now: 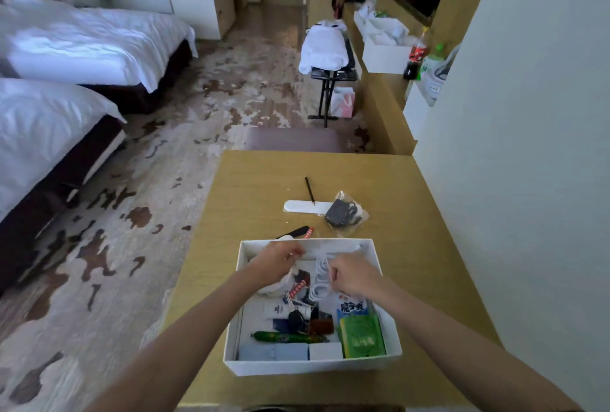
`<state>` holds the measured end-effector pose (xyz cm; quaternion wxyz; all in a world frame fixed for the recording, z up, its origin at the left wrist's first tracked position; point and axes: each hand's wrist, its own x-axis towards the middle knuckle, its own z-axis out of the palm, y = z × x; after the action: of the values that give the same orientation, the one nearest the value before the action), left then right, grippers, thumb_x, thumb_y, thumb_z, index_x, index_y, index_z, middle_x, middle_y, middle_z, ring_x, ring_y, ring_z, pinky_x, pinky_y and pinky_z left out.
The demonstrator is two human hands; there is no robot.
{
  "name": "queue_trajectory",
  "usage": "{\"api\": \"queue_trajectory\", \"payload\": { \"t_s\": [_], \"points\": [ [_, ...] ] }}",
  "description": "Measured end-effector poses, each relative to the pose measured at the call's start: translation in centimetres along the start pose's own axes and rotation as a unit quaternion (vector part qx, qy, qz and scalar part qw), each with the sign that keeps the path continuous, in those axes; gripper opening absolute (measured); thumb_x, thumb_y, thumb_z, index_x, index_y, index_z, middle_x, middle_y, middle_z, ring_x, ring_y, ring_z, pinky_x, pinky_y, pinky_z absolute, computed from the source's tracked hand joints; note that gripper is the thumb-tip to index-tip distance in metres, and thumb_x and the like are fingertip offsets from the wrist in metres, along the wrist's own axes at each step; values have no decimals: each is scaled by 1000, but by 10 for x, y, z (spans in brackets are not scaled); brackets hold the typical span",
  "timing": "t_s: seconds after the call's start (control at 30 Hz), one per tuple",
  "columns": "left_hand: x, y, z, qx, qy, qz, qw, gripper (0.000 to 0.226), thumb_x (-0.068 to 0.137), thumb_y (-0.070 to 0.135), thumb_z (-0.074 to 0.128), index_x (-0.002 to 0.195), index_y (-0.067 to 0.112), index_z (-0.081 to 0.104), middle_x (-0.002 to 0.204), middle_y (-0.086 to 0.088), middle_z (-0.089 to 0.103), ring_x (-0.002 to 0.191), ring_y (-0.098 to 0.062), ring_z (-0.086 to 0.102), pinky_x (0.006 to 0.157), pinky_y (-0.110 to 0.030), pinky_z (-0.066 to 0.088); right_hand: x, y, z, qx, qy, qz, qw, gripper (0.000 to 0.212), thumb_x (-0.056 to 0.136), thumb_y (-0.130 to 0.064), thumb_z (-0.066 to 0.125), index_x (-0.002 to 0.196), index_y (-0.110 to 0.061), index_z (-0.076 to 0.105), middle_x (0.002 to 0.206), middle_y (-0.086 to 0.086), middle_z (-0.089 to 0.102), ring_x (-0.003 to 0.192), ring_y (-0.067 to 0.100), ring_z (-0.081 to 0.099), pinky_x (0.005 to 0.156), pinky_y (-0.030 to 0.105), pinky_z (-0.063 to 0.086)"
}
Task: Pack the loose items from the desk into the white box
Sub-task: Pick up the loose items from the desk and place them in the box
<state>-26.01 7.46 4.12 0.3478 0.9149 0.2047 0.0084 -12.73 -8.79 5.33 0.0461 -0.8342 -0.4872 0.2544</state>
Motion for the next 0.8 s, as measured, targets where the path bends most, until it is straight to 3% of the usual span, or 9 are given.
{"api": "queue_trajectory", "payload": {
  "t_s": [0.1,0.17,0.27,0.37,0.43,0.53,0.63,0.8],
  "points": [
    [-10,1,-6,8,19,-12,1000,25,92,8,49,110,13,65,113,-4,69,105,-16,62,91,-24,47,3,3,-4,-98,15,-16,995,25,81,-25,67,65,-19,48,66,-3,54,71,20,56,68,31,41],
    [-16,3,-8,9,32,-28,999,24,92,9,49,108,13,66,112,-5,69,103,-17,63,88,-22,46,1,5,-9,-134,22,-41,990,33,80,-28,67,61,-24,39,64,-5,48,68,19,49,70,34,41],
    [-20,7,-8,30,45,-43,998,24,93,11,48,108,13,66,112,-7,69,102,-19,63,89,-29,50,-6,9,-3,-187,31,-67,980,8,80,-20,64,78,-16,58,78,6,64,75,23,60,86,43,47],
    [-22,16,-8,73,42,-47,995,24,94,16,47,110,14,66,114,-5,68,103,-20,63,91,-35,50,-9,14,3,-236,55,-88,966,8,81,-20,63,82,-13,65,88,6,68,85,23,62,90,43,48],
    [-21,21,-9,101,38,-47,993,25,95,18,45,110,16,65,115,-4,68,103,-20,62,92,-38,49,-8,18,-3,-207,60,-117,970,8,82,-21,64,77,-14,62,92,5,67,89,22,61,86,42,49],
    [-17,30,-15,100,75,-60,990,24,95,19,44,106,19,66,110,0,69,97,-18,64,85,-36,52,-3,26,-23,-9,40,-120,992,17,86,-28,65,80,-12,67,85,0,68,78,15,64,73,36,56],
    [-8,35,-23,53,131,-86,986,23,94,18,45,100,21,66,103,2,71,91,-16,63,79,-35,54,5,30,-51,105,60,-128,984,18,88,-36,65,84,-20,70,77,-13,66,62,6,61,56,22,47],
    [16,27,-37,29,151,-120,981,24,92,19,43,98,26,65,99,6,70,88,-14,62,69,-29,51,37,30,-79,160,99,-125,974,14,90,-30,63,83,-20,71,78,-4,70,62,13,62,62,32,51]
  ]
}}
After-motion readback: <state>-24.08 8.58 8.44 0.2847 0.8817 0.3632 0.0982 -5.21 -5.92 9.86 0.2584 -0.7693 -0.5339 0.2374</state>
